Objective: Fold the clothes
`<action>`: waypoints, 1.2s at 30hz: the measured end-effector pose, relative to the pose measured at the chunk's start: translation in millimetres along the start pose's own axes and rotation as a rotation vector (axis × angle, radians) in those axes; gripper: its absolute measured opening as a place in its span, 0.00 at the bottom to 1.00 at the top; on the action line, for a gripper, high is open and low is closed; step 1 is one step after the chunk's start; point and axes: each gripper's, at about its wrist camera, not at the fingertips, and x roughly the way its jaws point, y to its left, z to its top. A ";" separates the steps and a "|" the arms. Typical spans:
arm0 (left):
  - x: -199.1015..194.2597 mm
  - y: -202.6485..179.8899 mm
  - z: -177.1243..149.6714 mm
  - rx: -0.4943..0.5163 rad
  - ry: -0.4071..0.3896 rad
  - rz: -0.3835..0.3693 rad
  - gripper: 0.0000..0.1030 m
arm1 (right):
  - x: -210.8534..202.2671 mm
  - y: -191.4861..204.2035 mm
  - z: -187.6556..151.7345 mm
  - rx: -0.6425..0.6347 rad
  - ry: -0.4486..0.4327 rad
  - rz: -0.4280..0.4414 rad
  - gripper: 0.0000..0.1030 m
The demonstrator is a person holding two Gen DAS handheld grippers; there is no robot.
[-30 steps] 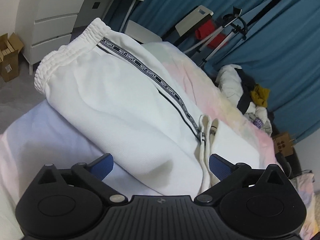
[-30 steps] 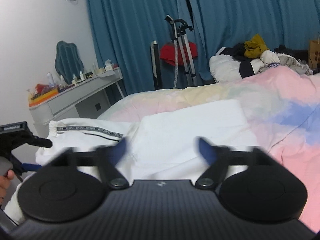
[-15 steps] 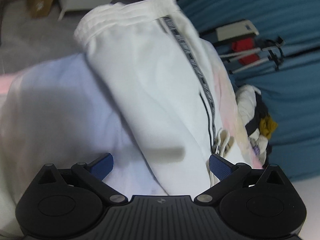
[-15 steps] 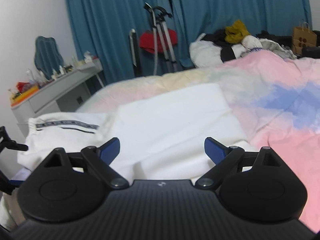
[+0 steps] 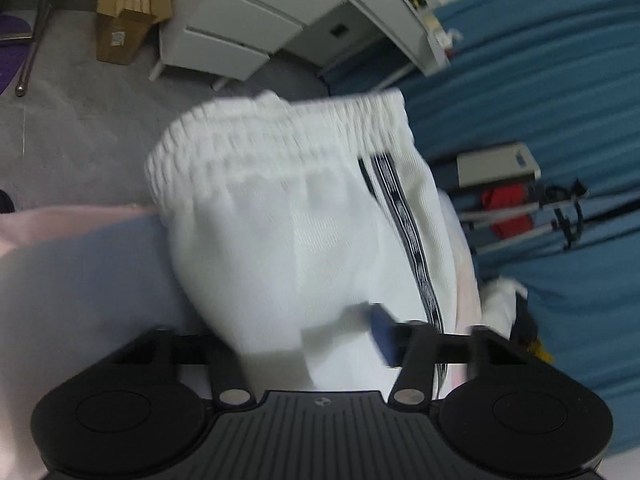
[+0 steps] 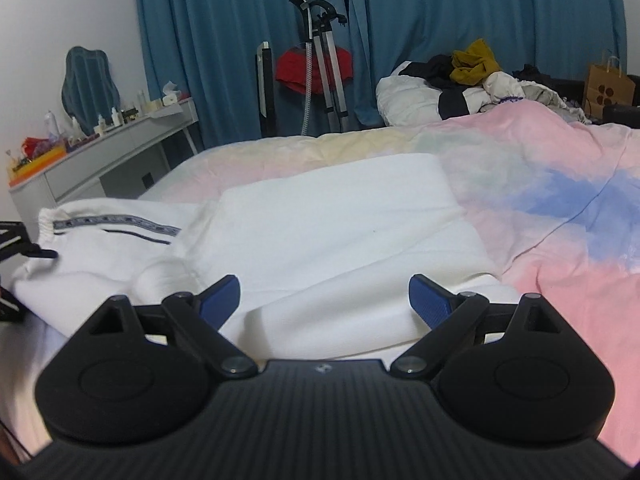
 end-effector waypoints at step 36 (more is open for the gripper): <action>-1.1 -212.3 -512.4 1.679 -0.270 -0.178 0.20 | -40.8 -191.0 30.2 0.734 -0.037 0.131 0.91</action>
